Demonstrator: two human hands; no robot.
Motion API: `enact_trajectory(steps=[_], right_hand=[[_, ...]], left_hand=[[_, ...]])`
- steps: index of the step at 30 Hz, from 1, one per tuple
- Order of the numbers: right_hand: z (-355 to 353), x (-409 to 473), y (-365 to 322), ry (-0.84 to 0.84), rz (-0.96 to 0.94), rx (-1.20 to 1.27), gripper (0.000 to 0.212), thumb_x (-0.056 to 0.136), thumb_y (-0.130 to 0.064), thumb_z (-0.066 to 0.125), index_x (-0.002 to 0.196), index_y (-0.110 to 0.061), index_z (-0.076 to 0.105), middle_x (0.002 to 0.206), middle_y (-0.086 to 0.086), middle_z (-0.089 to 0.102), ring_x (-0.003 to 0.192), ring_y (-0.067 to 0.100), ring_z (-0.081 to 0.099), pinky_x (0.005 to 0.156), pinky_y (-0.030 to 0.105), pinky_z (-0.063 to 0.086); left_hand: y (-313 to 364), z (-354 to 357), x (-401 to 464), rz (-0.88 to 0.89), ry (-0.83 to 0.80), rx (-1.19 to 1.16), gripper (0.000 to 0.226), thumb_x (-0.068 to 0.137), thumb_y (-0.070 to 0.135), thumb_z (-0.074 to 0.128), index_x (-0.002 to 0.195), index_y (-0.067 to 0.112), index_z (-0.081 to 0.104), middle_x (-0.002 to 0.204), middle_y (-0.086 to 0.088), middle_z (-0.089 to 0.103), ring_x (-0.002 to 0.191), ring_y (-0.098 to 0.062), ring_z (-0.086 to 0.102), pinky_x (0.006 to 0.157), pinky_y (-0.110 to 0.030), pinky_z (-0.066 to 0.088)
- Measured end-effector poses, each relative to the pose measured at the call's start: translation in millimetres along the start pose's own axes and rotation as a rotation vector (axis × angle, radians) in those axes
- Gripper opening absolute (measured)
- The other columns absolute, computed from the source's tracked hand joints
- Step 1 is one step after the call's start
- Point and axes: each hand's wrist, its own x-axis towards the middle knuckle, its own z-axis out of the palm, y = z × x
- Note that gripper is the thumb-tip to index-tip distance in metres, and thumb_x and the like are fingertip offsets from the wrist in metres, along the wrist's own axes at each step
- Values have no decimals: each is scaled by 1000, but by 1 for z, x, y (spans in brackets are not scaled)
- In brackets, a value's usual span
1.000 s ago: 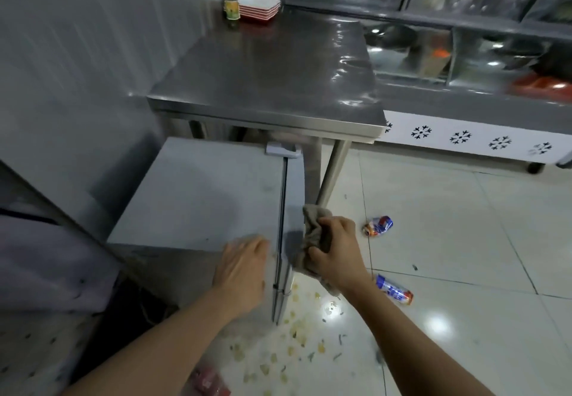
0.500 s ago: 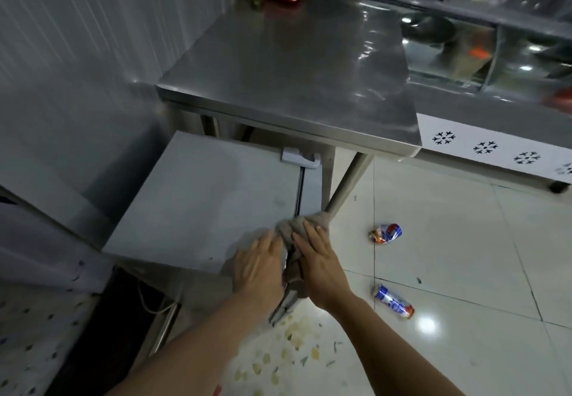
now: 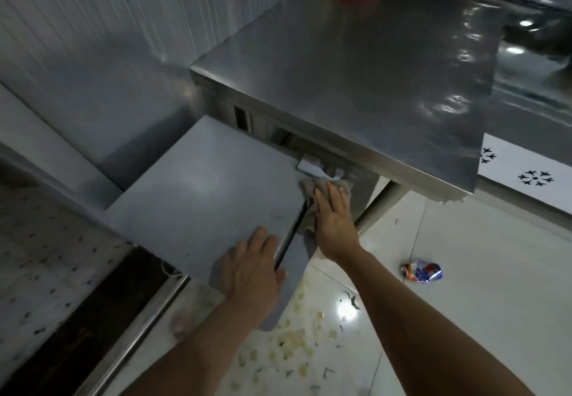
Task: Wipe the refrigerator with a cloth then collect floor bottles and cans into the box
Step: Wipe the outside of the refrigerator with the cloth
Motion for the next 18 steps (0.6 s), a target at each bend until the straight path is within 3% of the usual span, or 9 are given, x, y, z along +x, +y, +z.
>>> enact_trajectory(steps=[4,7,11,15,18], right_hand=[[-3,6,2,13,-31,46,67,93,-24,52,150,-12,18,157,13,0,145,32,-8,120,46,8],[-8,10,0,87,-18,94,53,94,-19,48,144,-11,32,153,15,8,143,34,1,116,50,24],[-8,14,3,216,46,191,38,91,-12,54,129,-11,48,147,14,21,134,36,21,102,45,41],[-2,6,8,337,103,405,31,90,-6,51,121,-9,52,134,11,34,111,30,46,89,36,47],[1,2,16,342,95,448,22,97,-14,44,119,-13,49,123,-14,44,84,16,63,65,29,56]], left_hand=[[13,3,-1,-104,9,41,64,89,49,49,143,32,21,156,11,9,132,-19,27,100,-39,33],[19,2,-1,-139,-16,50,63,90,47,49,144,32,20,156,11,8,133,-20,27,101,-41,32],[21,6,-3,-159,-8,60,62,91,46,47,144,33,18,156,12,8,131,-22,27,101,-40,32],[19,10,-6,-149,7,61,63,92,47,44,146,33,14,157,12,5,129,-23,26,101,-40,31],[18,9,-7,-127,-2,61,63,92,47,44,146,32,14,157,11,4,130,-24,26,101,-41,33]])
